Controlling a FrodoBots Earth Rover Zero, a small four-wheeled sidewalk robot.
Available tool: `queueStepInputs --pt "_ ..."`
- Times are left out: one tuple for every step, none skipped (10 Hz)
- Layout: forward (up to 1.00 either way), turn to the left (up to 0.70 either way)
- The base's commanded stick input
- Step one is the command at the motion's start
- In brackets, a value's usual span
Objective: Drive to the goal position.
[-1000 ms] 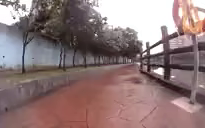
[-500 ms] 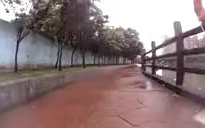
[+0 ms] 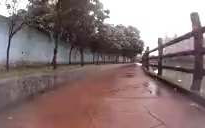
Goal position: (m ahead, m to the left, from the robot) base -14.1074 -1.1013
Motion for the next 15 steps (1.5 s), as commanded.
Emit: queueStepInputs --pt "1.00 0.00" --pt "1.00 0.00" --pt "1.00 0.00" --pt "0.00 0.00" --pt "0.00 0.00" --pt "0.00 0.00" --pt "0.00 0.00" --pt "0.00 0.00" --pt "0.00 0.00" --pt "0.00 0.00" --pt "0.00 0.00" --pt "0.00 0.00" --pt "0.00 -0.05" --pt "0.00 -0.97" --pt "0.00 -1.00"
